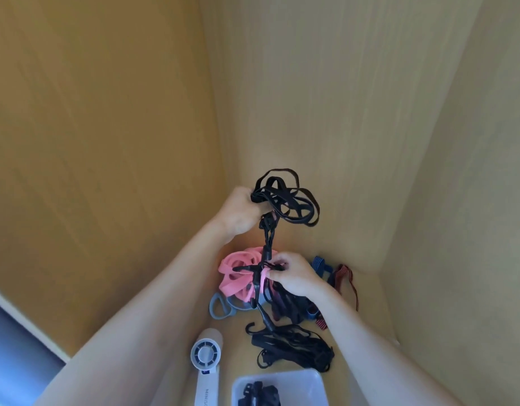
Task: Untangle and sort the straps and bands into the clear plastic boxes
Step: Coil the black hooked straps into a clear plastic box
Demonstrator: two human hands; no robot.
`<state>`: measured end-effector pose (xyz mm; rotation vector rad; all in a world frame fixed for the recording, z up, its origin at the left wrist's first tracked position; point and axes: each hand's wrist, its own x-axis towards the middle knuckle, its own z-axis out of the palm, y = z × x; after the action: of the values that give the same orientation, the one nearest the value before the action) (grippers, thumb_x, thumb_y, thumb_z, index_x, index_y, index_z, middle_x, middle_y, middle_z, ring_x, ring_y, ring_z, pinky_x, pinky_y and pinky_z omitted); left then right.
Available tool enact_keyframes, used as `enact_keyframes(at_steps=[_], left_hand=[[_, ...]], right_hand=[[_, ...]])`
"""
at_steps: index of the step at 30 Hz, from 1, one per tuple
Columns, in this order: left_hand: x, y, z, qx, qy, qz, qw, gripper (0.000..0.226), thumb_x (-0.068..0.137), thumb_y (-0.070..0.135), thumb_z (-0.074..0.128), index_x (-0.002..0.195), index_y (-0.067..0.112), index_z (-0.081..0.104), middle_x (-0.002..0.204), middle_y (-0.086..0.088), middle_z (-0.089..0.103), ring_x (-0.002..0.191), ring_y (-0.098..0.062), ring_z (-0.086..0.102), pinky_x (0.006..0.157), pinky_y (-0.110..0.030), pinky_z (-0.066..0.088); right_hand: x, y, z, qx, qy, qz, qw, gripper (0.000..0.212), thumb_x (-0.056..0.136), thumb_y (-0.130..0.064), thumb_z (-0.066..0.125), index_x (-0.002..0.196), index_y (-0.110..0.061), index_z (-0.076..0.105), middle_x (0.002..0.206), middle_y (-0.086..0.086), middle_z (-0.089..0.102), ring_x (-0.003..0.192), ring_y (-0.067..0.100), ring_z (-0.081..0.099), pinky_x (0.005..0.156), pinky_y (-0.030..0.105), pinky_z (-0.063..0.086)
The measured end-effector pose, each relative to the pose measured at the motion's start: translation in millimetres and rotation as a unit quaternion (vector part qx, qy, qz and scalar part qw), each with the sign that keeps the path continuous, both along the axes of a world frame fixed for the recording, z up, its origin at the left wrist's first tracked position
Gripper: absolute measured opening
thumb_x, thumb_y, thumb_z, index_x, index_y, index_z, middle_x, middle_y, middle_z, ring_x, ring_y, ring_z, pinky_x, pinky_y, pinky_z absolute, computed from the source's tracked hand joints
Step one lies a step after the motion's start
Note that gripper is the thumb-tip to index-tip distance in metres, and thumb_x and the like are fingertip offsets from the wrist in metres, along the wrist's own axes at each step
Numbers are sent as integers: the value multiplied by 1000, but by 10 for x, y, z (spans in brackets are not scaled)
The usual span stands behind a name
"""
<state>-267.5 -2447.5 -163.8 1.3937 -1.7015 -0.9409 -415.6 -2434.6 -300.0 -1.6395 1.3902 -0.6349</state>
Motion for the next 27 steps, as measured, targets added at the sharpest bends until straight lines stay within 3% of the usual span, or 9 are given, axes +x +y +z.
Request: enact_keyframes(at_steps=[5, 7, 9, 12, 14, 16, 18, 24, 27], left_hand=[[-42, 35, -87, 11, -6, 3, 1000, 18, 98, 11, 62, 81, 8, 66, 41, 19, 51, 38, 3, 46, 46, -10, 33], [-42, 41, -141, 17, -3, 13, 1000, 16, 98, 11, 62, 84, 6, 68, 41, 19, 52, 39, 3, 46, 48, -13, 34], [-32, 38, -219, 24, 7, 20, 999, 16, 98, 12, 63, 91, 1, 71, 46, 18, 57, 42, 3, 48, 52, -15, 38], [-55, 74, -310, 39, 9, 25, 999, 16, 97, 12, 64, 91, -1, 72, 46, 16, 58, 42, 3, 49, 53, -15, 40], [-80, 94, -351, 44, 7, 24, 999, 17, 97, 12, 65, 91, -2, 72, 57, 7, 68, 48, -1, 54, 57, -17, 45], [-91, 75, -415, 42, 1, 27, 999, 17, 95, 13, 67, 94, -4, 73, 85, -14, 76, 64, -13, 61, 69, -30, 51], [-94, 68, -469, 44, -7, 34, 998, 17, 95, 13, 68, 94, -3, 73, 94, -21, 75, 70, -20, 62, 73, -41, 55], [5, 59, -663, 33, -35, 50, 998, 18, 96, 13, 65, 87, -2, 71, 86, -18, 74, 69, -20, 57, 71, -48, 52], [75, 53, -734, 25, -51, 58, 997, 15, 97, 12, 63, 93, 2, 73, 92, -18, 76, 76, -26, 68, 81, -51, 55]], right_hand=[[115, 43, -211, -68, 5, -28, 997, 19, 87, -8, 72, 86, -14, 54, 88, -4, 60, 80, 12, 57, 65, 8, 39], [122, 47, -302, -88, 18, -19, 996, 22, 85, -6, 71, 80, -18, 54, 89, -3, 61, 85, 13, 56, 72, 14, 41], [96, 50, -362, -85, 28, -2, 996, 19, 86, -4, 67, 82, -21, 59, 99, -1, 61, 94, 13, 55, 75, 10, 39], [54, 52, -439, -88, 66, 32, 993, 14, 89, -8, 64, 100, -16, 68, 111, -4, 59, 101, 12, 54, 80, 6, 37], [47, 66, -489, -101, 98, 40, 989, 20, 89, -17, 65, 109, -21, 65, 119, -4, 54, 102, 16, 57, 89, 23, 45], [56, 84, -534, -124, 143, 40, 981, 18, 89, -22, 63, 105, -27, 59, 117, -5, 50, 97, 20, 60, 90, 38, 50], [59, 112, -579, -135, 170, 43, 975, 14, 89, -22, 63, 100, -27, 56, 114, -5, 48, 94, 22, 60, 87, 42, 51], [-15, 178, -749, -142, 110, 15, 984, 12, 92, -29, 68, 82, -26, 63, 110, -14, 48, 97, 12, 56, 87, 33, 50], [-48, 250, -764, -164, 61, -6, 984, 16, 90, -28, 73, 78, -32, 65, 107, -15, 49, 101, 9, 56, 87, 23, 47]])
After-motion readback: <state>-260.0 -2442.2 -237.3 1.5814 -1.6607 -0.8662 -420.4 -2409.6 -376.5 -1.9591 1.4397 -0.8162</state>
